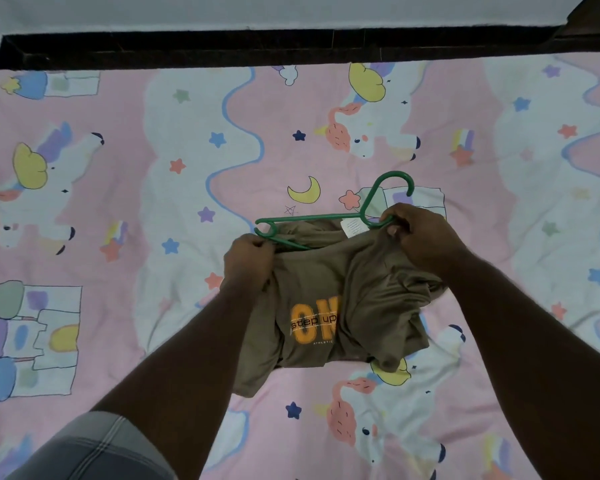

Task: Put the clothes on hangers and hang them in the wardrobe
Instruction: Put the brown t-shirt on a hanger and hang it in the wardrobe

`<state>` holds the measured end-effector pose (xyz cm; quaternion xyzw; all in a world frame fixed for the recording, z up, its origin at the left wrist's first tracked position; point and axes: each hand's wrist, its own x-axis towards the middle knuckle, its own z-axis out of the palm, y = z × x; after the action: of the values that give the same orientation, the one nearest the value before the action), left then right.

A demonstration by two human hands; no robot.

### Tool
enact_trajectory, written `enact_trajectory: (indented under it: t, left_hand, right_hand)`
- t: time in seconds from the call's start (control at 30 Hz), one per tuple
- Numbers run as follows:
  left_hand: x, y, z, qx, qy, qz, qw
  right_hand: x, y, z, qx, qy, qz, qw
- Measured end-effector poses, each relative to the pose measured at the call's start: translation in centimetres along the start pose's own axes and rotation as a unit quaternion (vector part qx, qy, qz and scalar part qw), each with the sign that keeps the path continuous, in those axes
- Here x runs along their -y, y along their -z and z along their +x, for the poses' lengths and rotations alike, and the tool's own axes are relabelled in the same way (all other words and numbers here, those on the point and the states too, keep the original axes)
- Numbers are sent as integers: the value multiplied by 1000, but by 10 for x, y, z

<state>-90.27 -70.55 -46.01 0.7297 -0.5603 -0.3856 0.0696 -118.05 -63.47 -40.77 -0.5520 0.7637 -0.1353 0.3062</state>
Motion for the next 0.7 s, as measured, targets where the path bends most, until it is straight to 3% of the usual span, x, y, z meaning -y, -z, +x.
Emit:
enact_trajectory:
  t: [0.13,0.33,0.47,0.57,0.63,0.7]
  left_hand:
    - [3,33,7,4,65,-145,987]
    - [-8,62,0,91,124,-351,924]
    - [-18,75,-3,77,144,-346,924]
    - [-30,85,-9,44,35,-238,970]
    - [-42,92,-26,75,-42,-184,979]
    - [-51,99,-47,174,-71,-188,964]
  right_hand:
    - [3,6,-9,-5,16,11,1000]
    - [5,19,-23,-10,28,2,1000]
    - [11,24,-33,-13,35,8,999]
    - [19,22,-39,-11,41,-3,999]
    - [27,20,-39,-31,44,-4,999]
    - [39,22,-40,-49,48,13,998]
